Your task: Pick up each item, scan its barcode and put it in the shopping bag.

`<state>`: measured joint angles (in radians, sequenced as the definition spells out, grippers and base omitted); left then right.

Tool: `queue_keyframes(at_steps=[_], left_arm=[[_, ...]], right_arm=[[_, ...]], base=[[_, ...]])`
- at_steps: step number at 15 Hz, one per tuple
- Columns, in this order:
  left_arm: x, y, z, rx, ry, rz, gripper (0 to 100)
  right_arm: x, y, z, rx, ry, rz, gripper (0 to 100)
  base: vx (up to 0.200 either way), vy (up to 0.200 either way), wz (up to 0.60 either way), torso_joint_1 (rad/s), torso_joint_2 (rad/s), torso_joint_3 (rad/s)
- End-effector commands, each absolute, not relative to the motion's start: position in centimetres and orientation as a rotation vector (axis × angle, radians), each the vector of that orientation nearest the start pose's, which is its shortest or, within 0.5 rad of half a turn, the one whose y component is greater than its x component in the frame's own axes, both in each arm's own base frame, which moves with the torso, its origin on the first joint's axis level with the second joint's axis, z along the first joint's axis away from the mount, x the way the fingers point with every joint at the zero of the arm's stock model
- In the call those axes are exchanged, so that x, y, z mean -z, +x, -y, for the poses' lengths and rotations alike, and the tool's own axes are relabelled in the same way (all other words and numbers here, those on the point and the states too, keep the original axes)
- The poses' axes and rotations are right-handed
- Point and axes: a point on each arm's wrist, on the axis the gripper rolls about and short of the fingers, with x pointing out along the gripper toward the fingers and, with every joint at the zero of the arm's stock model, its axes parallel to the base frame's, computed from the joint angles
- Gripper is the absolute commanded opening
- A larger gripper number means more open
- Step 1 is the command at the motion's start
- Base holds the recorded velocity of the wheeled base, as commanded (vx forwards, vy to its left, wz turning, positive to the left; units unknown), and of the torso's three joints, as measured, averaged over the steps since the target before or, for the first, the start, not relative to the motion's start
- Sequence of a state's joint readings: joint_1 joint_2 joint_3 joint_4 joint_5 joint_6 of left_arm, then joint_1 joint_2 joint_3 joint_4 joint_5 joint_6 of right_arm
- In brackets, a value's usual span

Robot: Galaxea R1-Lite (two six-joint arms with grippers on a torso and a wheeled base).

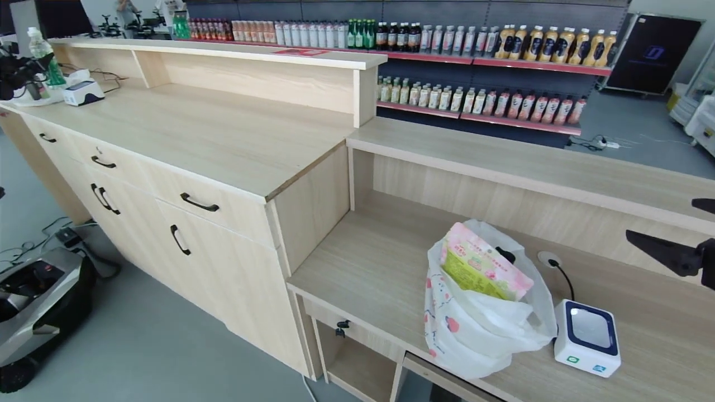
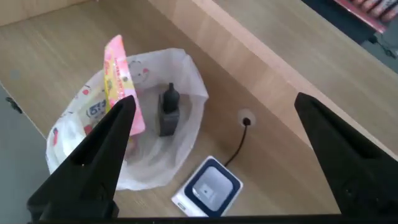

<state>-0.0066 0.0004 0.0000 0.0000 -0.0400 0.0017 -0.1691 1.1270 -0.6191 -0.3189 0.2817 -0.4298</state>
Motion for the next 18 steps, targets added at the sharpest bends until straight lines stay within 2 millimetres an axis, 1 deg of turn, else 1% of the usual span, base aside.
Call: queue_keyframes(at_steps=[1,4,7,8,9,11,12,13,14,16,17,18], left_arm=[[-7.6,-2.3,0.1,0.046,0.002,-0.001,100],[-7.6,-2.3,0.1,0.046,0.002,-0.001,100],[-7.6,-2.3,0.1,0.046,0.002,-0.001,100],[-7.6,-2.3,0.1,0.046,0.002,-0.001,100],[-7.6,-2.3,0.1,0.046,0.002,-0.001,100],[-7.6,-2.3,0.1,0.046,0.002,-0.001,100],[-7.6,-2.3,0.1,0.046,0.002,-0.001,100],[-7.6,-2.3,0.1,0.046,0.002,-0.001,100],[-7.6,-2.3,0.1,0.046,0.002,-0.001,100],[-7.6,-2.3,0.1,0.046,0.003,-0.001,100],[-7.6,-2.3,0.1,0.046,0.002,-0.001,100],[-7.6,-2.3,0.1,0.046,0.003,-0.001,100]], right_arm=[[-26.0,14.1,2.1,-0.045,-0.396,-0.11,100],[-25.5,13.5,2.3,0.091,-0.309,-0.183,100],[-24.3,12.5,2.3,0.177,-0.235,-0.214,100],[-23.7,11.9,2.2,0.182,-0.182,-0.211,100],[-22.7,10.8,1.9,0.175,-0.104,-0.199,100],[-19.9,8.1,1.2,0.149,-0.038,-0.163,100],[-17.2,6.4,0.9,0.148,-0.035,-0.16,100],[-13.6,4.5,0.7,0.145,-0.045,-0.179,100],[-11.1,3.1,0.5,0.146,-0.056,-0.18,100],[-7.5,-0.3,0.0,0.177,0.026,-0.329,100],[-7.9,-0.7,0.0,0.139,0.034,-0.204,100],[-7.7,-1.4,0.0,0.106,0.026,-0.125,100]], base=[[0.0,0.0,-0.6,-0.002,0.0,0.007],[0.0,0.0,-0.6,0.004,0.0,0.005],[0.0,0.0,-0.6,0.006,0.0,0.002],[0.0,0.0,-0.6,0.002,0.01,0.007],[0.0,0.0,0.0,0.0,0.0,0.0],[0.0,0.0,0.0,0.0,0.0,0.0],[0.0,0.0,0.0,0.0,0.0,0.0],[0.0,0.0,0.0,0.0,0.0,0.0],[0.0,0.0,0.0,0.0,0.0,0.0],[0.0,0.0,0.0,0.0,0.0,0.0],[0.0,0.0,0.0,0.0,0.0,0.0],[0.0,0.0,0.0,0.0,0.0,0.0]])
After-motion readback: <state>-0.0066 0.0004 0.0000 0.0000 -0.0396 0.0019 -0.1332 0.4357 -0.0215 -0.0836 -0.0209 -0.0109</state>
